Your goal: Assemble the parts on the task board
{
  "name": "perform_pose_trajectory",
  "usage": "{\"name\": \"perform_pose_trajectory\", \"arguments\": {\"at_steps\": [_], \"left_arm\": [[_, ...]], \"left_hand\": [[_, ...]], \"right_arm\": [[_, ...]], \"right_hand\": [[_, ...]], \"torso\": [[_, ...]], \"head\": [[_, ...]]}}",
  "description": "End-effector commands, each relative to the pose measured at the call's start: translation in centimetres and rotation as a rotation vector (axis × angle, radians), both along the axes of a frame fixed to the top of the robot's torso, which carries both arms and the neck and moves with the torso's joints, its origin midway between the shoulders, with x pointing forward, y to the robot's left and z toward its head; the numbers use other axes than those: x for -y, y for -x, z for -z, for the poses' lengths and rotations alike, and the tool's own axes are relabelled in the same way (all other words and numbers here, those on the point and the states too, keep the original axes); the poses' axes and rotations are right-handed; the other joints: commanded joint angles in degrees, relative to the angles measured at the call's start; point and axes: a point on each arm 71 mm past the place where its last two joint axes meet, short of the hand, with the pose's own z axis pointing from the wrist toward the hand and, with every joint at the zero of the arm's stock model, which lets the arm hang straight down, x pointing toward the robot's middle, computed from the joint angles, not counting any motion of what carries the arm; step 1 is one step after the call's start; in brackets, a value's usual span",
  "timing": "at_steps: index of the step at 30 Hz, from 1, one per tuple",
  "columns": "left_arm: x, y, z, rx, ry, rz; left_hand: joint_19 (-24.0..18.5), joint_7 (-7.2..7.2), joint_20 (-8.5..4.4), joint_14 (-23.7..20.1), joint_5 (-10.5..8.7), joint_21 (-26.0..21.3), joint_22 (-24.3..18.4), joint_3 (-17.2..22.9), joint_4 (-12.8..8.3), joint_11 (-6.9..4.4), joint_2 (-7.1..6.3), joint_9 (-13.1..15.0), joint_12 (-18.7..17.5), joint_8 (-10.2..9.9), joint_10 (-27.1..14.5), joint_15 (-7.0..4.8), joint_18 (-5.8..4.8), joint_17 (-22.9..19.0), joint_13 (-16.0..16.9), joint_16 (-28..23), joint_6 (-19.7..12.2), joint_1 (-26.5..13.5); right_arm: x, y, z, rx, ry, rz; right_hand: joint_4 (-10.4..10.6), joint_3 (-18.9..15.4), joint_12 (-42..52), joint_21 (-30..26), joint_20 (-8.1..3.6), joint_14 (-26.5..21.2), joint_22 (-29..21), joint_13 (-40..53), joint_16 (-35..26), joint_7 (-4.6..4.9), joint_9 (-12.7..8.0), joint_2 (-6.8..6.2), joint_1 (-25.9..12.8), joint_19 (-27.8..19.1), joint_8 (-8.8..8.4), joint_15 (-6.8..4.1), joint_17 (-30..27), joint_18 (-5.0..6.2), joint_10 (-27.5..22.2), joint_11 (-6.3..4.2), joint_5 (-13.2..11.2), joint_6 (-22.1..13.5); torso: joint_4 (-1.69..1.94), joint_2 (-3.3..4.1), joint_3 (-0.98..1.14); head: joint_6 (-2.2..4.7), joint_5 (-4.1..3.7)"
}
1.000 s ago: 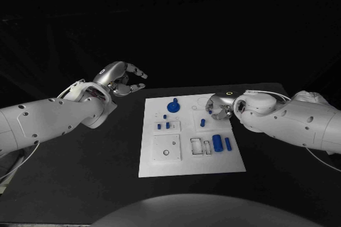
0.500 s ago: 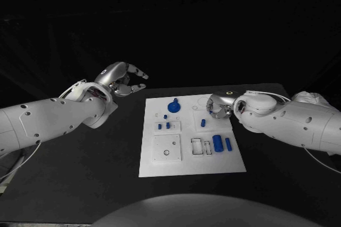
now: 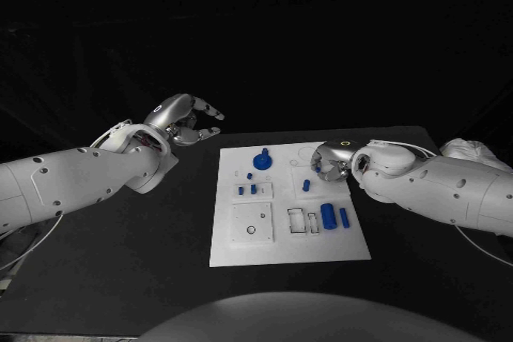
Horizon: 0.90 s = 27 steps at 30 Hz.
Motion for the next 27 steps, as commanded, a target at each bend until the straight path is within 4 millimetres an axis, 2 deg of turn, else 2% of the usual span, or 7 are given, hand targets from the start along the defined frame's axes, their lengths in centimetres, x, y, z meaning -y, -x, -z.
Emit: {"name": "perform_pose_trajectory", "arguments": {"at_steps": [1,5,11,18,27], "left_arm": [[0.2,0.0,0.1,-0.013,-0.006,0.007],[0.2,0.0,0.1,-0.015,-0.007,0.007],[0.2,0.0,0.2,-0.015,-0.008,0.008],[0.2,0.0,0.3,-0.018,-0.01,0.007],[0.1,0.1,0.7,-0.032,-0.013,0.004]], "left_hand": [[0.4,0.25,-0.04,2.4,-0.03,-0.4,9.8,0.4,0.1,-0.13,0.01,-0.1,0.4,-0.3,0.4,0.06,0.42,-0.1,0.0,-0.3,0.0,0.5],[0.4,0.28,-0.04,2.4,0.0,-0.5,9.8,0.5,0.1,-0.11,0.0,-0.1,0.5,-0.4,0.5,0.07,0.44,-0.2,0.0,-0.4,0.0,0.6],[0.4,0.31,-0.03,2.4,0.02,-0.5,9.8,0.5,0.1,-0.08,0.04,-0.1,0.5,-0.4,0.6,0.09,0.44,-0.3,0.0,-0.4,0.0,0.6],[0.3,0.37,-0.02,2.3,0.03,-0.7,9.7,0.6,0.1,-0.06,0.14,-0.1,0.6,-0.4,0.8,0.11,0.47,-0.5,0.0,-0.5,0.0,0.6],[0.1,0.42,-0.01,2.2,0.03,-1.1,9.6,0.7,0.1,-0.04,0.23,-0.1,0.6,-0.5,0.9,0.13,0.55,-0.9,0.0,-0.7,0.0,0.6]], "right_arm": [[0.0,0.1,0.2,-0.013,0.002,-0.009],[0.0,0.1,0.1,-0.002,-0.01,-0.018],[-0.2,0.1,-0.3,0.049,-0.061,-0.039],[-0.3,-0.1,-1.0,0.123,-0.115,-0.04],[-0.4,-0.3,-1.4,0.147,-0.153,-0.03]], "right_hand": [[-0.7,0.5,-0.5,0.4,-0.19,-0.3,9.1,-0.4,0.2,0.35,0.4,0.14,0.6,0.2,0.21,-0.07,5.0,0.17,0.8,-0.03,1.0,0.0],[-1.5,0.9,-0.3,1.0,-0.18,-0.2,9.3,-0.9,0.4,0.33,1.5,0.42,1.1,0.5,0.93,-0.1,5.1,0.07,2.5,-0.2,1.9,0.8],[-2.7,0.9,1.0,3.2,-0.56,0.5,9.9,-1.4,1.1,0.59,4.0,1.4,1.8,1.8,2.48,-0.62,5.8,-0.36,7.4,-1.12,1.9,1.6],[-2.9,0.0,1.3,5.2,-0.72,1.3,10.4,-2.3,1.8,0.65,7.1,2.43,1.7,3.1,3.98,-0.74,6.3,-0.8,10.9,-1.55,-0.7,2.3],[-2.9,-0.2,1.1,5.7,-0.76,1.6,10.5,-2.7,2.0,0.57,7.7,2.58,1.8,3.4,4.21,-0.79,6.5,-0.9,11.3,-1.62,-1.2,2.3]], "torso": [[0.01,-0.05,-0.02],[0.02,-0.06,-0.01],[-0.01,-0.07,-0.03],[0.01,-0.08,-0.02],[0.01,-0.11,-0.05]], "head": [[0.0,-0.03],[0.0,0.09],[0.0,0.39],[0.0,0.68],[0.0,0.95]]}}
